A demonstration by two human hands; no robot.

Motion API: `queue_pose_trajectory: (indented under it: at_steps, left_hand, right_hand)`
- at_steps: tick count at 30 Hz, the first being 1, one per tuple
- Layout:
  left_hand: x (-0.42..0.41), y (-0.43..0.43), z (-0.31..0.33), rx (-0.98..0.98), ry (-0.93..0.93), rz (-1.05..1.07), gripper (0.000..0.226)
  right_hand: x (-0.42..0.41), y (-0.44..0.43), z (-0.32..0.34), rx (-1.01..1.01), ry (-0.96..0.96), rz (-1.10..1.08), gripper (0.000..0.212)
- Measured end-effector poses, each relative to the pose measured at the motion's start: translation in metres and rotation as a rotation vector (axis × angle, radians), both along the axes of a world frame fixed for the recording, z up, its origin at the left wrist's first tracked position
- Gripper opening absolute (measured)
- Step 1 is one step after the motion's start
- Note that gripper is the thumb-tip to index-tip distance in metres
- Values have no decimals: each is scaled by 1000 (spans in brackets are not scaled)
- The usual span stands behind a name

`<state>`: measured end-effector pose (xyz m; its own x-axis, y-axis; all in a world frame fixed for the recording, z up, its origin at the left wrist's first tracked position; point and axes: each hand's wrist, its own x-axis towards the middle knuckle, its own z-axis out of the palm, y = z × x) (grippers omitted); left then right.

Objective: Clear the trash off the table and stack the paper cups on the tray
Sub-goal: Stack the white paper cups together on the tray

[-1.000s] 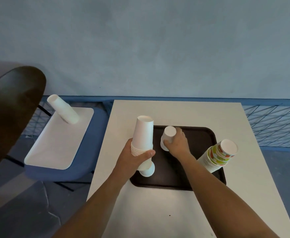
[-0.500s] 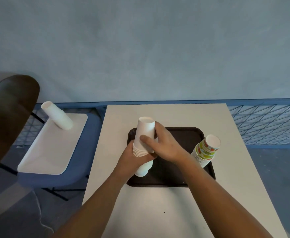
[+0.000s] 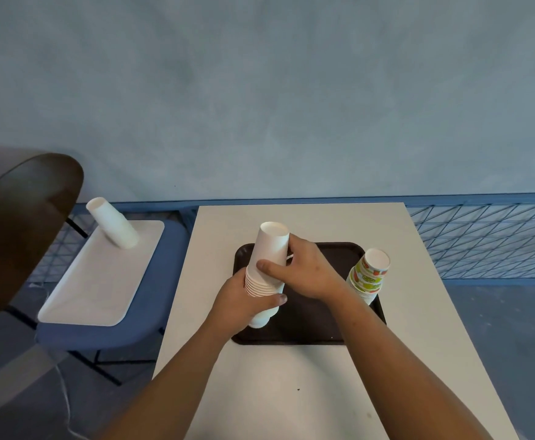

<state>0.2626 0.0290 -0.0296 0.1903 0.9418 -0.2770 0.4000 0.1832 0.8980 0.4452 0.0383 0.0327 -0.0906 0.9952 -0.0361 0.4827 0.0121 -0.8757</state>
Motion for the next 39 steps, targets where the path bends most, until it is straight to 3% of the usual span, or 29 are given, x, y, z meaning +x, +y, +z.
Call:
queue_pose_trajectory:
  at_steps: [24,31,35,39]
  left_hand:
    - [1,-7,8,47,102,-15,66]
    - [-1,-1,3,23,125,3,61]
    - [-3,2,1,13,162,1,56]
    - [-5,8,-5,-5,162,11,61]
  right_hand:
    - [7,-6,7,51,86,-176,37]
    - [8,6,-8,-39,291,-324,37]
    - [7,10,-17,-88,423,-400,50]
    - [8,18,-19,-97,491,-449,46]
